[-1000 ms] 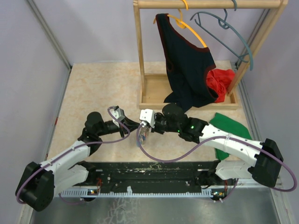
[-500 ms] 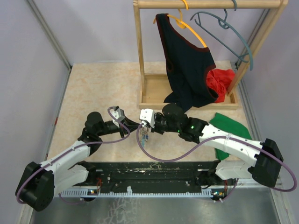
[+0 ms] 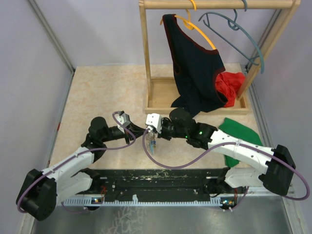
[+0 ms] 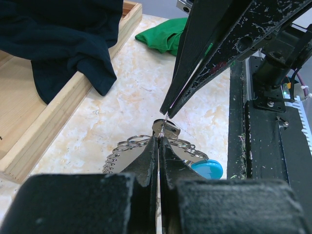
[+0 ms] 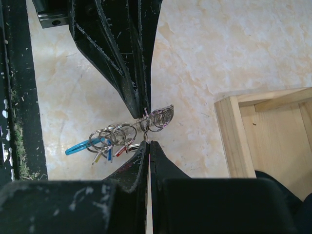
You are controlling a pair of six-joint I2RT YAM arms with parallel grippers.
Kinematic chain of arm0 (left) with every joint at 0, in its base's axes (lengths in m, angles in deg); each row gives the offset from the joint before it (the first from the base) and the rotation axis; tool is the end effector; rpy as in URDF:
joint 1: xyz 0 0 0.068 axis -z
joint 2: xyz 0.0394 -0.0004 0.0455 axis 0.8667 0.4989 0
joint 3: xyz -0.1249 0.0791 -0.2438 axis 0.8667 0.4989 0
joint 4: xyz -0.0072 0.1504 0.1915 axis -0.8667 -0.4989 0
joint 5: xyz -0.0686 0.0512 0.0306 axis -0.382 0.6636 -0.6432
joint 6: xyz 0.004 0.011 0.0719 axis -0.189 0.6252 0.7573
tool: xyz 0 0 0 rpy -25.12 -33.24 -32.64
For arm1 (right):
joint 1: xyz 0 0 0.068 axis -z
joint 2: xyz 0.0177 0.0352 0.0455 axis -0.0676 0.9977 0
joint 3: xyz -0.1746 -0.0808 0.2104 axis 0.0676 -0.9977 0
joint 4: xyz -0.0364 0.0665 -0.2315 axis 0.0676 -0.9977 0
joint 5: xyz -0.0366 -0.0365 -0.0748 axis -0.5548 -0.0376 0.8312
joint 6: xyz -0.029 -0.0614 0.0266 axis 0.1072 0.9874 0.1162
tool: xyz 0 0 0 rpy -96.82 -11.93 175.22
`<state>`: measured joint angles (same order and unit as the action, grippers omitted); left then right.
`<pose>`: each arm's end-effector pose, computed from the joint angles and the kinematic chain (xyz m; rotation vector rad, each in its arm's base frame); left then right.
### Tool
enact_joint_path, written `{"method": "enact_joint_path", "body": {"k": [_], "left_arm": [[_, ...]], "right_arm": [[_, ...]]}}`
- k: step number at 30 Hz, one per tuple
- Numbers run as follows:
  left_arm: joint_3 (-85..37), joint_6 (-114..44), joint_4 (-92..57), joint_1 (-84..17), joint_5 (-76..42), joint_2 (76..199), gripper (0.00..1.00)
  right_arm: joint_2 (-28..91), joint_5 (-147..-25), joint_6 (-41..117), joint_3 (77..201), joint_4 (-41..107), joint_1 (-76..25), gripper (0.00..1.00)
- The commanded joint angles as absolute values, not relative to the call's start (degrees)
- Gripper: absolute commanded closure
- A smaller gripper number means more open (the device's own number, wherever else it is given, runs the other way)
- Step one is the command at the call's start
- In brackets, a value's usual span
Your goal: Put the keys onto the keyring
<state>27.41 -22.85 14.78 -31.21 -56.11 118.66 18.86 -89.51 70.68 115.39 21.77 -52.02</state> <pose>0.1550 -0.1365 0.2586 1.0345 1.3333 -1.0385 0.1410 0.2300 0.3029 -1.4617 1.4936 0.5292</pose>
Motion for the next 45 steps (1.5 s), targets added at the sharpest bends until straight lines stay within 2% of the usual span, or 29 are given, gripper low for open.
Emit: {"method": "enact_joint_path", "body": {"k": [1, 28, 45], "left_arm": [[27.7, -22.2, 17.2, -31.2, -56.8, 118.1, 0.99], [27.8, -22.3, 17.4, -31.2, -57.2, 118.3, 0.99], [27.7, -21.2, 18.6, -31.2, -61.6, 119.1, 0.99]], "right_arm": [[18.0, -88.9, 69.9, 118.1, 23.6, -53.1, 1.0], [18.4, -91.3, 69.2, 118.9, 23.8, -53.1, 1.0], [18.9, -93.7, 70.1, 120.0, 23.6, -53.1, 1.0]]}}
